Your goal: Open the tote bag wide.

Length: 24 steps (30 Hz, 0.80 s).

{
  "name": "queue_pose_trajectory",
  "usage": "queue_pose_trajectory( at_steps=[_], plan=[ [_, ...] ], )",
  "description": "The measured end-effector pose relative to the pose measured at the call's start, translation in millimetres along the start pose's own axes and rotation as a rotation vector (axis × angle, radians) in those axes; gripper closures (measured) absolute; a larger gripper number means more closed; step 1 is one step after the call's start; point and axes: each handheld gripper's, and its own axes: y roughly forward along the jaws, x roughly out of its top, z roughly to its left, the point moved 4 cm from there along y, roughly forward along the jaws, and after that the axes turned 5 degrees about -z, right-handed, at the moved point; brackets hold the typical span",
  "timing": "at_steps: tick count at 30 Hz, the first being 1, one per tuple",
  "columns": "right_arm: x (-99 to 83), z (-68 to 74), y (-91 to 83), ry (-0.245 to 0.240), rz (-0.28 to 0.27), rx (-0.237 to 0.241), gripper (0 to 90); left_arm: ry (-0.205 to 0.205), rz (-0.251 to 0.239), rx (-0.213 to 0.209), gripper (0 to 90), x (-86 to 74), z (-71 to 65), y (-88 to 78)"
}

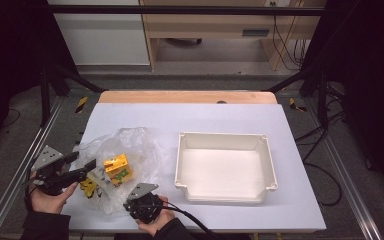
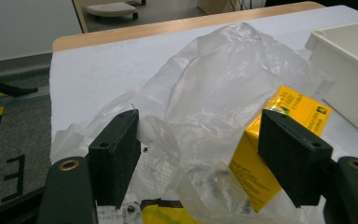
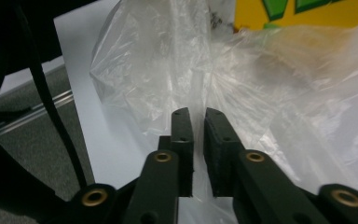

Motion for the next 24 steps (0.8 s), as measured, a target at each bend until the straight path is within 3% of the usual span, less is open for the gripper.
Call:
queue_pose_trajectory(
  at_steps=[7, 17, 24],
  plan=[
    [11.0, -7.1, -17.8, 0.01, -0.079, -0.017, 66.2, 0.009, -0.015, -0.032, 29.7, 6.8, -10.7, -4.5],
    [20.7, -18.0, -41.5, 0.028, -0.14, -0.043, 61.8, 0.054, -0.049, -0.075, 29.9, 23.3, -33.0, -9.9],
    [28.4, -33.2, -62.0, 0.035, -0.178, -0.104, 53.7, 0.077, -0.067, -0.103, 30.1, 35.5, -43.5, -8.6]
  ],
)
